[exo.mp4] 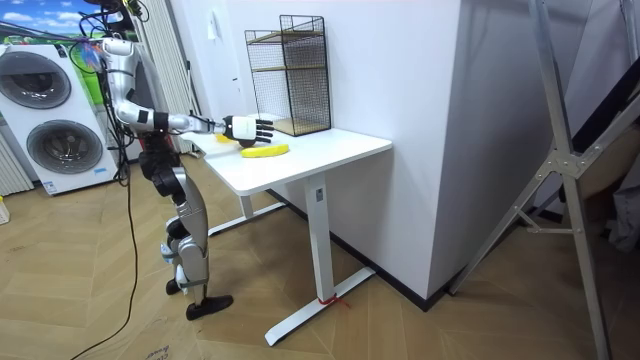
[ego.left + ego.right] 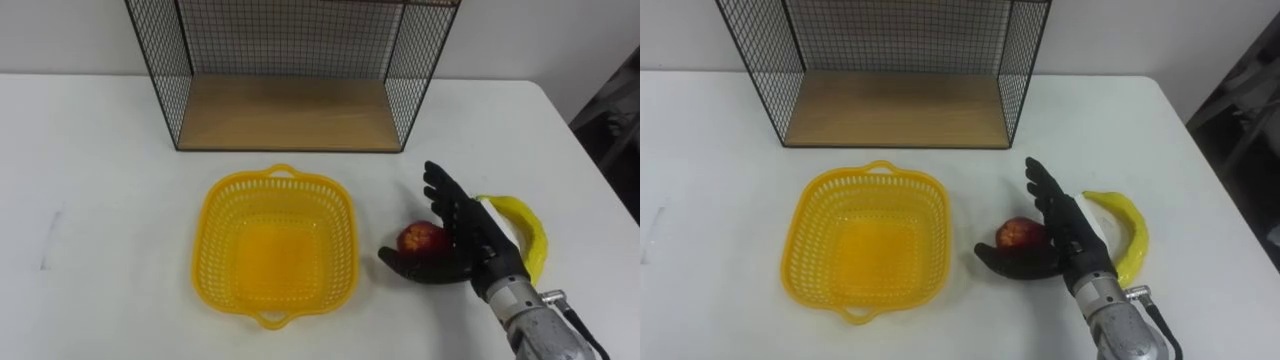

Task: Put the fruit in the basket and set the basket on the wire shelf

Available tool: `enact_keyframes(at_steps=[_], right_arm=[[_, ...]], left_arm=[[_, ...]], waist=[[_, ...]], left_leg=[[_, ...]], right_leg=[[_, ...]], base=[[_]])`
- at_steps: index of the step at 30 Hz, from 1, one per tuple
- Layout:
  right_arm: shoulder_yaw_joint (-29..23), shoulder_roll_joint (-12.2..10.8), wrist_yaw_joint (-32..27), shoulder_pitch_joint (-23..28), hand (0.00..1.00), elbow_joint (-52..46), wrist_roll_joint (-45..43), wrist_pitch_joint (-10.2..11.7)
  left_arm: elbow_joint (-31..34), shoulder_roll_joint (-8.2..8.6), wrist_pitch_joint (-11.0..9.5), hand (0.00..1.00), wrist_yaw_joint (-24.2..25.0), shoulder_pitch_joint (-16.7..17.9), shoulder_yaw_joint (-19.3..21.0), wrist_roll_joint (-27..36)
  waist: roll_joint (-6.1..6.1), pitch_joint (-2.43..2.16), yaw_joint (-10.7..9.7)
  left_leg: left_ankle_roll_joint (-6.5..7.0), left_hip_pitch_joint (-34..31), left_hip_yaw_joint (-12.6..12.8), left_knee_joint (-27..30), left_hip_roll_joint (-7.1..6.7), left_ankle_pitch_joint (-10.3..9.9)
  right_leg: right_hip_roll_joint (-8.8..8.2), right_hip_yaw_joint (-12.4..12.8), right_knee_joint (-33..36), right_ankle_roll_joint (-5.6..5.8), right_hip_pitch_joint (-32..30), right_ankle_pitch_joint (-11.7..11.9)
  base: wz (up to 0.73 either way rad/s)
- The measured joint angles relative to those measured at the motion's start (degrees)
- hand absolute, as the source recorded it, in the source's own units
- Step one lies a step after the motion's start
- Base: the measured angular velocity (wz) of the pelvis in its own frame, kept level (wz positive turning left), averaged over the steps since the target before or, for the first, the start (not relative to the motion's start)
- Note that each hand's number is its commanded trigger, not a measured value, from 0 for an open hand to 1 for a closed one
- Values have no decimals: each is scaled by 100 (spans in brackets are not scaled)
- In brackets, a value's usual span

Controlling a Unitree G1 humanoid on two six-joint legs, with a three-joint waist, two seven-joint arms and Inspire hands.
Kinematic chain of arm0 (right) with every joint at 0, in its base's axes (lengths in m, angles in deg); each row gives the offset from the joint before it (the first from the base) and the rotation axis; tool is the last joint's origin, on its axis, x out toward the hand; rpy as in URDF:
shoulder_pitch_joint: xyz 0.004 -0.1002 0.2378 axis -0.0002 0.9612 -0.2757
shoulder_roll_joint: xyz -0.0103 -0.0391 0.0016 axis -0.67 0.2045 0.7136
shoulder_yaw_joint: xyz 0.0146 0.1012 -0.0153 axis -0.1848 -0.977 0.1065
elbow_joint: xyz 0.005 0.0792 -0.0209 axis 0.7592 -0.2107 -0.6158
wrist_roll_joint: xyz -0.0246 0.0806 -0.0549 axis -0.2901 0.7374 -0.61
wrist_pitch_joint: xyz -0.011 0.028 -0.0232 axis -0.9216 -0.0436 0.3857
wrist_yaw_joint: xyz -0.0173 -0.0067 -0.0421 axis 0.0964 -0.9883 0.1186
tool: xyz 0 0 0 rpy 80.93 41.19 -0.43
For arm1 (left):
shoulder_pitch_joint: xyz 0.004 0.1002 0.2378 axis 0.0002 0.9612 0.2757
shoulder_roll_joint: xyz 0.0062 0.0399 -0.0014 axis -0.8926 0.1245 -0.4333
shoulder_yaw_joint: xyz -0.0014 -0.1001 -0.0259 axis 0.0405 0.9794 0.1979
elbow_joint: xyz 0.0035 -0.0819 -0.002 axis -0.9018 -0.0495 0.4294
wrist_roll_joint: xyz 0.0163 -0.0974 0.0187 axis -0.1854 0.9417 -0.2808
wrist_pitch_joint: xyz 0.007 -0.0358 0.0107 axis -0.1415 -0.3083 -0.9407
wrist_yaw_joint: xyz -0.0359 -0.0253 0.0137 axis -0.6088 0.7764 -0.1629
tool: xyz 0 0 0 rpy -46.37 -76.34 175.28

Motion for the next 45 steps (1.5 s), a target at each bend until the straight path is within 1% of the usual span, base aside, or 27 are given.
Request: enact_keyframes(at_steps=[4,12,16,17,18,19,22,23,25,28,33,38,40,41,43,45], right_arm=[[-1,1,7,-2,0,182,-166,174],[-2,-2,26,-11,0,306,-635,344],[-2,-7,21,-31,0,434,-732,430],[-4,-8,19,-32,44,442,-768,441],[-19,-21,15,-33,85,454,-926,458],[-25,-23,-4,-31,100,457,-1151,497],[-40,-30,-159,-41,100,486,-1887,575],[-43,-31,-201,-54,100,492,-2003,580],[-93,-35,-428,-172,100,655,-2387,626],[-161,-51,-627,-374,100,873,-2605,625],[-231,-93,-903,-477,100,1036,-2605,620],[-332,-154,-998,-421,100,1006,-2009,616],[-326,-167,-972,-284,100,711,-1907,444],[-327,-186,-960,-262,100,670,-1904,410],[-374,-290,-911,-261,100,610,-1859,342],[-375,-303,-858,-258,100,372,-1853,187]], left_arm=[[5,-23,-1,0,23,0,-3,0],[6,-24,-1,0,54,2,8,-58],[6,-29,-1,0,119,3,11,-58],[6,-31,-1,0,129,5,12,-58],[11,-31,-1,0,145,16,26,-56],[14,-24,-1,0,153,20,81,-56],[13,-20,5,0,148,25,146,-55],[13,-20,6,0,144,24,154,-55],[14,-24,6,0,135,17,179,-55],[14,-25,6,0,126,24,178,-55],[18,-24,5,0,126,36,178,-51],[14,-13,3,0,134,38,235,-58],[10,-3,4,0,133,38,228,-58],[5,2,4,0,131,41,227,-59],[-4,12,7,0,122,35,226,-73],[-13,24,16,0,132,35,229,-102]], waist=[[-5,4,-25],[3,4,-23],[13,1,-22],[14,2,-25],[17,0,-23],[18,0,-10],[20,-4,-12],[19,-6,-12],[8,-13,-16],[-3,-20,0],[-9,-24,-5],[-15,-28,6],[6,-13,34],[10,-11,43],[19,-11,-7],[39,1,-7]], left_leg=[[0,-1,1,0,-1,0],[0,66,1,-1,0,0],[0,90,0,-6,-1,-1],[0,94,-1,-6,0,-1],[0,103,-3,-6,0,-1],[0,106,-1,-6,0,-1],[0,102,-1,-8,-2,-1],[0,102,-2,-8,-2,-1],[0,97,-11,-8,-3,-1],[0,104,-14,-7,-4,-1],[0,109,-9,-7,-3,-1],[0,124,4,-9,-2,-1],[-1,182,61,-30,1,-1],[0,188,66,-29,1,-1],[-1,193,65,-30,-1,-1],[0,194,68,-33,-4,-1]], right_leg=[[0,3,-2,1,-5,-1],[-2,-16,-12,1,41,0],[-3,-18,-82,4,113,-2],[-2,-19,-83,7,124,0],[-1,-16,-80,8,135,2],[0,-12,-72,8,131,4],[4,1,-71,13,133,9],[4,1,-70,14,137,9],[2,-8,-75,15,145,10],[1,4,-80,15,143,10],[3,-18,-97,16,149,9],[3,-14,-95,18,172,8],[6,8,-92,19,202,7],[6,15,-93,20,212,6],[6,19,-92,22,223,5],[11,49,-77,22,210,5]], base=[[0],[0],[0],[0],[0],[0],[0],[0],[0],[0],[0],[-1],[-8],[-7],[0],[-3]])
